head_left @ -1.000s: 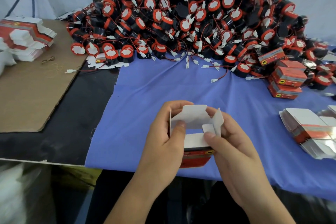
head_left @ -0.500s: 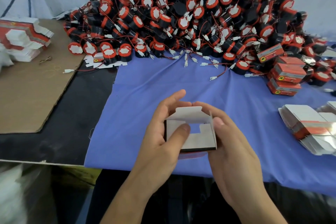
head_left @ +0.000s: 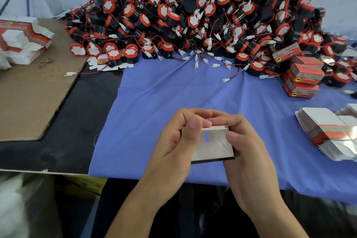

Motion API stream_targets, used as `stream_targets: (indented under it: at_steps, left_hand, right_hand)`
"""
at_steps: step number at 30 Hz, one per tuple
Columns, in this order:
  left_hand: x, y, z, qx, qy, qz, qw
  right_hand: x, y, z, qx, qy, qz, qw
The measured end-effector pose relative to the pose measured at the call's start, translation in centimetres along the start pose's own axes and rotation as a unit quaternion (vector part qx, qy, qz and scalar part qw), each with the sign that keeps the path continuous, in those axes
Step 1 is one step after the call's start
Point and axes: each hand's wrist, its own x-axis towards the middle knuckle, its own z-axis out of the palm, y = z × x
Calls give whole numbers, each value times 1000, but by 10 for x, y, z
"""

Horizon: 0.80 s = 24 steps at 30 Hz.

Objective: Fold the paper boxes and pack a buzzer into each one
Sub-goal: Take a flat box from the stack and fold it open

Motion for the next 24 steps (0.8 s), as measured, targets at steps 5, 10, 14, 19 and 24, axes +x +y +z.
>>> stream_targets:
  at_steps: [5, 10, 14, 19, 24]
  left_hand:
    - [0, -5, -5, 30, -18, -8, 999]
    - [-1, -3, -6, -3, -16, -19, 1000]
    - [-1, -4, -3, 70, 5, 10, 997]
    - [-1, -6, 1, 154, 17, 45, 987]
    - [-3, -1, -2, 52, -22, 3, 998]
  right_hand:
    - [-2, -1, 4, 6, -13, -20, 1000]
    - [-2, 3, 6, -21, -14, -23, 999]
    - [-3, 5, 7, -28, 8, -21, 999]
    - [-5, 7, 11, -53, 46, -29, 997]
    - [-4, 4, 8, -21, 78, -15, 997]
